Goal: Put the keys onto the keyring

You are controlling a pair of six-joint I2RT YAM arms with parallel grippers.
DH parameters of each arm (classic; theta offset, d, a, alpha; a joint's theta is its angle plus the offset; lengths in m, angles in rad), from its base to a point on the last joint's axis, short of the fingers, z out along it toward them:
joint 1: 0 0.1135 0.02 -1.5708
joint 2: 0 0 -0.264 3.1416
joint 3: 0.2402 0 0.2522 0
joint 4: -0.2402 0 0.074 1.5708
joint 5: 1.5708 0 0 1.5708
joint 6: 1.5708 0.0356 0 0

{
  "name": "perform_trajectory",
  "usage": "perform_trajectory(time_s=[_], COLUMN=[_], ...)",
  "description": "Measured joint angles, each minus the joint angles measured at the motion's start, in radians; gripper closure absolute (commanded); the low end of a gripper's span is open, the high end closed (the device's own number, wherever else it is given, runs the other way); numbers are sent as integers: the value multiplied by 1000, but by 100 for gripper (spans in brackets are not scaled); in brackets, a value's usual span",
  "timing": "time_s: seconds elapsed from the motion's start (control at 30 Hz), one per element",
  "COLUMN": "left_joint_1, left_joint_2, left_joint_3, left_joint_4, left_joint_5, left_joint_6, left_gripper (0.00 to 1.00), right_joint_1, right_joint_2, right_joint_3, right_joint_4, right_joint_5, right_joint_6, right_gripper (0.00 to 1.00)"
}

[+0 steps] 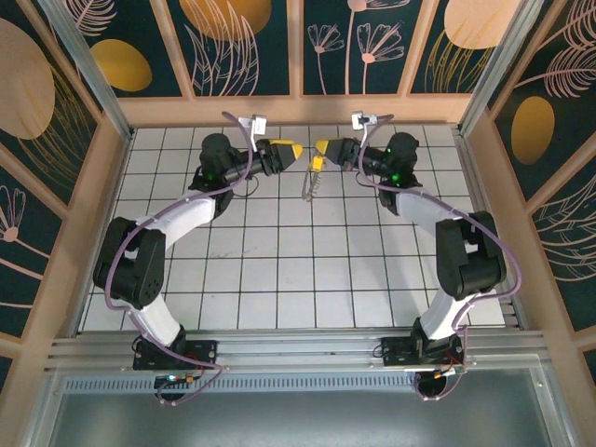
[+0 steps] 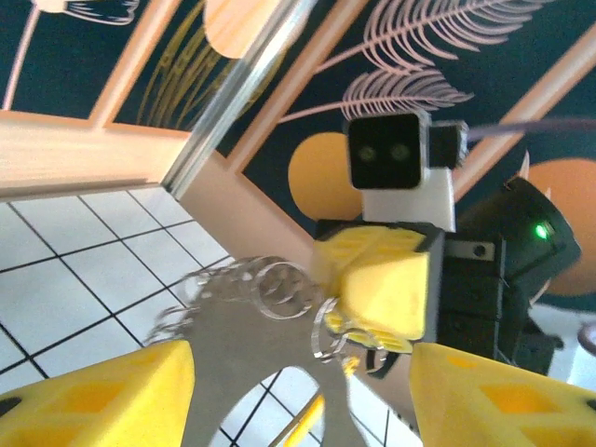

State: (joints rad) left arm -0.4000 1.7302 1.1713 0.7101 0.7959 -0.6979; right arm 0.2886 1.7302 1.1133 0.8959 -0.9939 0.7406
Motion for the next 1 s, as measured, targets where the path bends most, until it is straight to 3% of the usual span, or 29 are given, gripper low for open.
perform_trajectory(time_s=[0.27,1.0], left_joint_1=[14,28], left_joint_2=[62,195], left_joint_3=[101,206], left_joint_4=[-117,-107], left_joint_5=[93,137], left_joint_6=[77,8], left_gripper=[55,55], right_joint_1=[-15,-33], right_joint_2=[124,169], right_joint_3=[156,195], right_joint_4=[-135,-23], right_joint_5=[-110,-138], right_joint_6=[0,164], right_gripper=[100,100])
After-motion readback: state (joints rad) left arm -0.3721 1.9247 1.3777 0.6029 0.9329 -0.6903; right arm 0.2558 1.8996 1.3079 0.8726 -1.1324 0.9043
